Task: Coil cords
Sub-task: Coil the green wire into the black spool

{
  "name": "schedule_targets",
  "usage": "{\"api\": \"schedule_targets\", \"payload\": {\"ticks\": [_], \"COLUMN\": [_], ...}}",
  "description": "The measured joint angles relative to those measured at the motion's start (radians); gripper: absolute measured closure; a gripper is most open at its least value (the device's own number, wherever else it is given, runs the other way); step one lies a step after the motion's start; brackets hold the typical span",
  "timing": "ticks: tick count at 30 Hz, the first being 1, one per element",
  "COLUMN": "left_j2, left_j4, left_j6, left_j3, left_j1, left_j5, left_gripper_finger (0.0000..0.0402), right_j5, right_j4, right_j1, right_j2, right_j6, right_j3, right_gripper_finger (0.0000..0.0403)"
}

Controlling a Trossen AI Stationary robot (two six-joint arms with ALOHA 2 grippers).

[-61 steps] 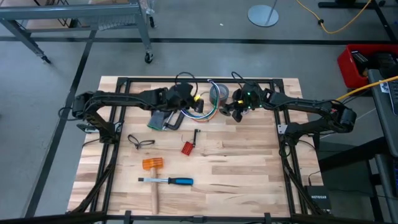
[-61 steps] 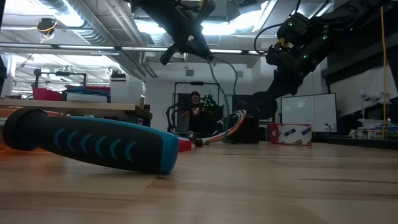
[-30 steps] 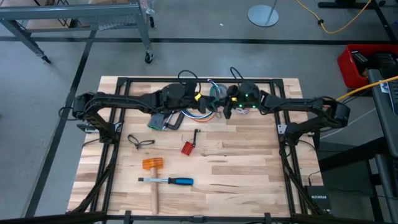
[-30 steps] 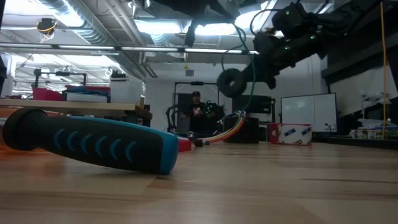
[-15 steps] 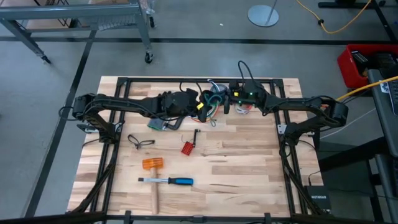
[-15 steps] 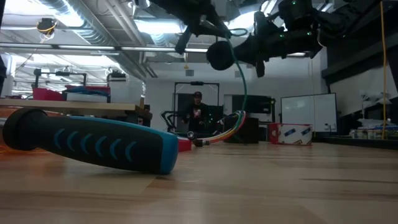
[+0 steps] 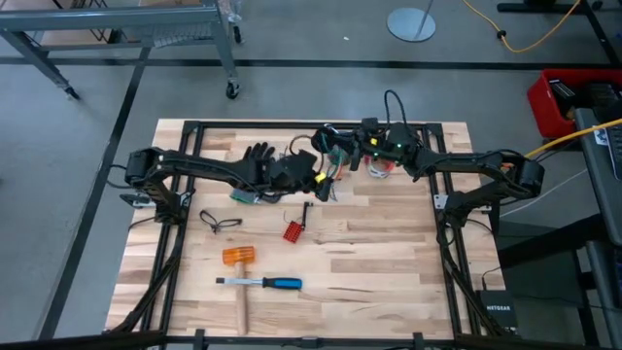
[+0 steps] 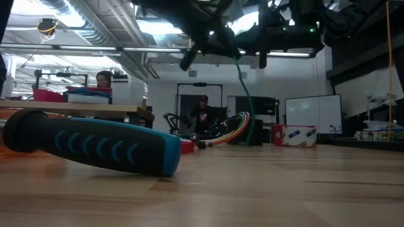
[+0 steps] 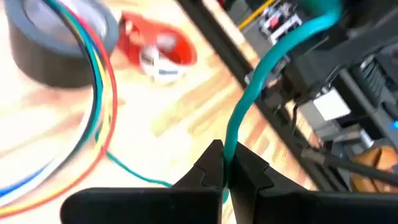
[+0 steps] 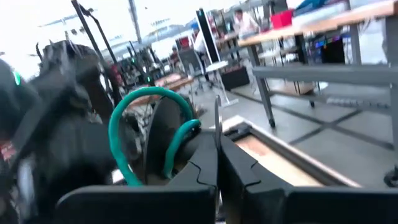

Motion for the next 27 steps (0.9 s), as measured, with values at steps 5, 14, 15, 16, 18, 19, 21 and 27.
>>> {"api": "schedule_targets", "payload": {"ticks": [5,14,15,16,18,19,21,27], "left_j2": [0.046,0.052,0.052,0.055,0.062,0.064,0.074,0.09], "left_j4": [0.001,-0.064,-0.078,-0.085,-0.071,-0.062,-0.019,0.061], "left_j6": [-0.025,-0.058,-0.073,-0.08,-0.085,-0.084,-0.081,-0.063], "left_j3": [0.0,0.0,0.0,0.0,0.0,0.0,0.0,-0.001], "left_j1": [-0.011,-0.021,-0.021,-0.021,-0.02,-0.021,-0.021,-0.023], "left_j5": [0.019,0.017,0.017,0.016,0.014,0.014,0.016,0.018], "left_gripper_finger": [0.0401,0.0401,0.0401,0.0401,0.0401,0.0401,0.0401,0.0401], "right_j5": [0.003,-0.03,-0.041,-0.05,-0.052,-0.052,-0.052,-0.048], "right_j4": [0.046,0.153,0.169,0.184,0.206,0.208,0.209,0.202], "right_j1": [0.0,0.0,0.0,0.0,0.0,0.0,0.0,0.0], "right_j2": [0.0,0.0,0.0,0.0,0.0,0.0,0.0,0.008], "right_j6": [0.0,0.052,0.058,0.064,0.074,0.075,0.075,0.075], "right_j3": [0.0,0.0,0.0,0.0,0.0,0.0,0.0,0.0], "right_gripper_finger": [0.0402,0.0402,0.0402,0.0402,0.0402,0.0402,0.0402,0.0402]}}
